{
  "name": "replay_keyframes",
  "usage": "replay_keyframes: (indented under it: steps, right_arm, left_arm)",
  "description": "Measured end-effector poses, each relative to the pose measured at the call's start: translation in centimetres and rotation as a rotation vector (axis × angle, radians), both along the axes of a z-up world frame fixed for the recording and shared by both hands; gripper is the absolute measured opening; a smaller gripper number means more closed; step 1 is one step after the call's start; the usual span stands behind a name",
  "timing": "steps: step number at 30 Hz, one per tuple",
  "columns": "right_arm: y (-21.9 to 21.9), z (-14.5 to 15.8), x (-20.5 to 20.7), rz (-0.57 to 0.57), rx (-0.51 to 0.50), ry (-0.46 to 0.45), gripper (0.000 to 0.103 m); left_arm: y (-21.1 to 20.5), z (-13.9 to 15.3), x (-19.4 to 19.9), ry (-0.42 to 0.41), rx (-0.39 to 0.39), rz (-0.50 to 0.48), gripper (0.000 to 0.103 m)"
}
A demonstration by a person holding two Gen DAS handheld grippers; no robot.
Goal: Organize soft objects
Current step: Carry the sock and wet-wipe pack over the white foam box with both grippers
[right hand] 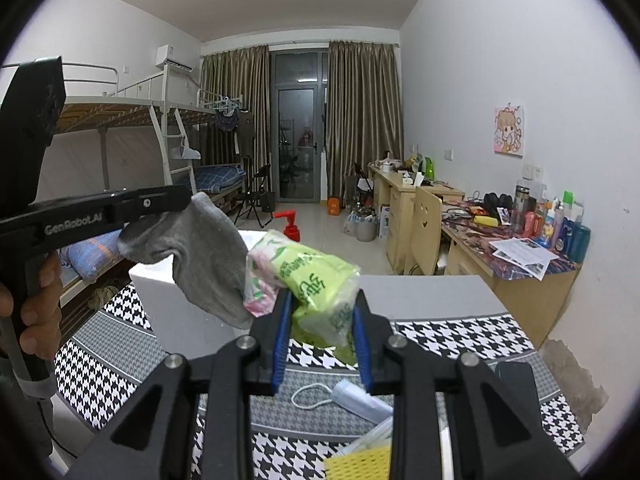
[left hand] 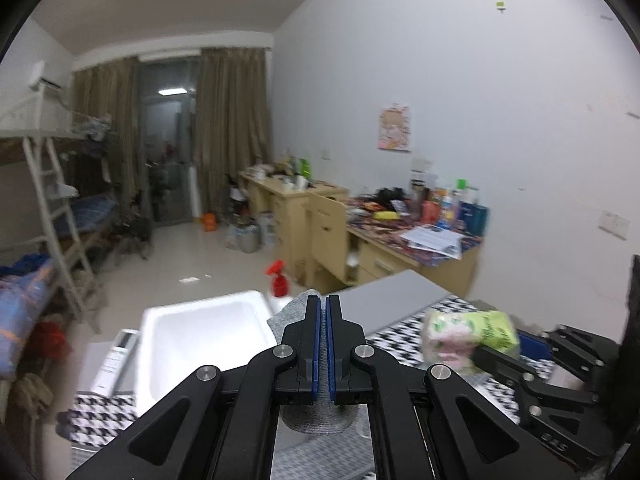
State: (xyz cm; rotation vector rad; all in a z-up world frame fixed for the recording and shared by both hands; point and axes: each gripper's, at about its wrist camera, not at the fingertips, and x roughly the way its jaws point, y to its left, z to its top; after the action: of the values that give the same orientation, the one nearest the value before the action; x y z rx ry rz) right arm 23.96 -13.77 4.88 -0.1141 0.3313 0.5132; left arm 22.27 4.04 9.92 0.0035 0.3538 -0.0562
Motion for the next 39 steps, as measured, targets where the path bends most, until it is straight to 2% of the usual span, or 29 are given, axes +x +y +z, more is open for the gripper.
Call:
replay_keyframes:
  steps: [8, 17, 39]
  right_arm:
    - [1.1, 0.3, 1.1, 0.018, -0.003, 0.004, 0.033]
    - [1.9, 0.9, 1.5, 0.04, -0.004, -0.007, 0.033]
    - [5.7, 2.5, 2.1, 0.126, -0.01, -0.035, 0.033]
  left_arm:
    - [0.5, 1.0, 0.4, -0.032, 0.021, 0.037, 0.003]
    - [1.7, 2.0, 1.2, -0.065, 0.042, 0.144, 0.003]
    - [4.0, 1.9, 1.4, -0.103, 0.089, 0.356, 0.003]
